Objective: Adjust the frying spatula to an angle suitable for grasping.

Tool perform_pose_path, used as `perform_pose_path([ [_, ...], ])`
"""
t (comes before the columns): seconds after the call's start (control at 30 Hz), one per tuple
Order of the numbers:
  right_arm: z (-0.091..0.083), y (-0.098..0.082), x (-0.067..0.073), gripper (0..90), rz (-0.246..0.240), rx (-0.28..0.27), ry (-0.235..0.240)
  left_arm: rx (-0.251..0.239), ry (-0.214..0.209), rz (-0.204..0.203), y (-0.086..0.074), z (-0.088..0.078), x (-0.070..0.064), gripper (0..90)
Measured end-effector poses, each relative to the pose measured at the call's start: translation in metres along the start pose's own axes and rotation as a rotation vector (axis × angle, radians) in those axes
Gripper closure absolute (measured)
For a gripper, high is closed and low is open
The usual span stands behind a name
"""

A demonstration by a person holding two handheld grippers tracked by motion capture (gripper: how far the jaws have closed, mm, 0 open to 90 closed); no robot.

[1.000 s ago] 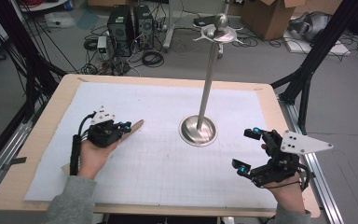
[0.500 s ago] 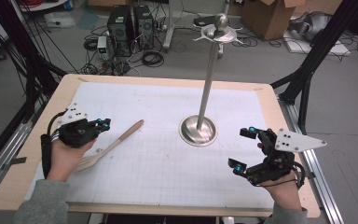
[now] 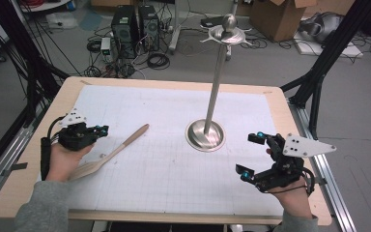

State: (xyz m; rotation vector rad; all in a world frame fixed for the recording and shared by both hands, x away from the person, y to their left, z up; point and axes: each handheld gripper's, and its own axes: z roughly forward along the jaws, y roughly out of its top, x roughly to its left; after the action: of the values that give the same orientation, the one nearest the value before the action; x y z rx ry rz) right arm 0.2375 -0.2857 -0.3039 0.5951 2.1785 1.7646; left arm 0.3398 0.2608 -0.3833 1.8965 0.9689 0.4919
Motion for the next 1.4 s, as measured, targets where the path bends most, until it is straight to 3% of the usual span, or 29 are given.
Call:
perform_pose_path([
  [0.3,0.001,0.000,0.000,0.7,0.005,0.004,0.001,0.035,-0.023,-0.004,-0.012,0.015,-0.004,89.8],
  [0.6,0.002,0.000,0.001,0.8,0.002,0.006,0.003,0.046,-0.032,-0.021,-0.023,0.016,-0.005,89.7],
  [0.73,0.004,0.000,0.001,0.7,0.003,0.014,0.006,0.075,-0.034,-0.008,-0.025,0.017,-0.007,89.7],
  [0.97,0.004,-0.001,0.000,0.8,-0.002,0.016,0.007,0.082,-0.031,0.003,-0.026,0.018,-0.011,89.7],
  [1.17,0.004,-0.001,0.000,0.7,0.000,0.014,0.007,0.083,-0.026,-0.029,-0.038,0.020,-0.007,89.6],
  [1.4,0.008,-0.001,0.000,0.8,-0.006,0.025,0.008,0.054,-0.041,-0.006,-0.040,0.017,-0.011,86.3],
])
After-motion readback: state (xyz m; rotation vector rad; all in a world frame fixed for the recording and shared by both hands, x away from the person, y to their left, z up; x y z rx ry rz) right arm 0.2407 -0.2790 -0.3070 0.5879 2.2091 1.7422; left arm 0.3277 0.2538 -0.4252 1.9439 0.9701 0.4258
